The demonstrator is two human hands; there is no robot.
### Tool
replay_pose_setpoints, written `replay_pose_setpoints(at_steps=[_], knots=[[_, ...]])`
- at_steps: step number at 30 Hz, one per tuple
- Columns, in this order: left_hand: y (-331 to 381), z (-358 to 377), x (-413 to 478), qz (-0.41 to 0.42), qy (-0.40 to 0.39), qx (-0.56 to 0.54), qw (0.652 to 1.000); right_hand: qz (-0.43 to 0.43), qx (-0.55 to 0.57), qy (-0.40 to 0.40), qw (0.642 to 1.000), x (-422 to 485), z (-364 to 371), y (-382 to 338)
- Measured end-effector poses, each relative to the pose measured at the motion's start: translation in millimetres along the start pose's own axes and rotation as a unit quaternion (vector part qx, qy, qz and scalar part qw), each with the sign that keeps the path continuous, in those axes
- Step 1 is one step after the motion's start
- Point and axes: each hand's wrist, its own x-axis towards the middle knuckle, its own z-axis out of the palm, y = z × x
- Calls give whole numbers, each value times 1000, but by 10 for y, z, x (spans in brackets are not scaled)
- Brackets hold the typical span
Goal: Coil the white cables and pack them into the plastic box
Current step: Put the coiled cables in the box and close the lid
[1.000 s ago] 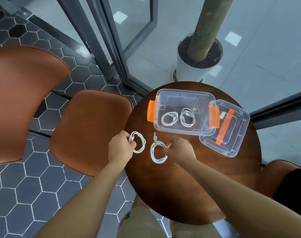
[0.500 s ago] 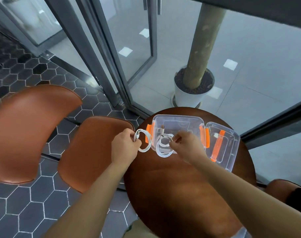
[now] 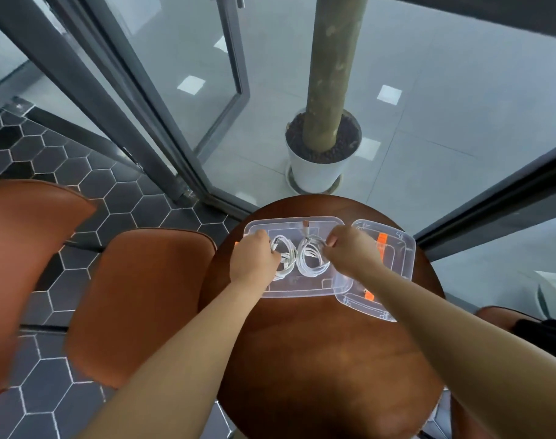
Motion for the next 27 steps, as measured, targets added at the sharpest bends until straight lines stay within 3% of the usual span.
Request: replay_pose_setpoints(at_steps=[5,13,18,27], knots=[[48,152,183,36,-38,73,996,-10,-91,6,996,177,48,-38],[105,490,388,94,-97,214,967,-61,-210,-54,974,388,294,-188],[70,679,393,71,-118,209,968,-116,-295,-79,945,517,518,-149],[-27,849,427,-20,-142,115,983,-57,-217,-132,966,627,803,-55]])
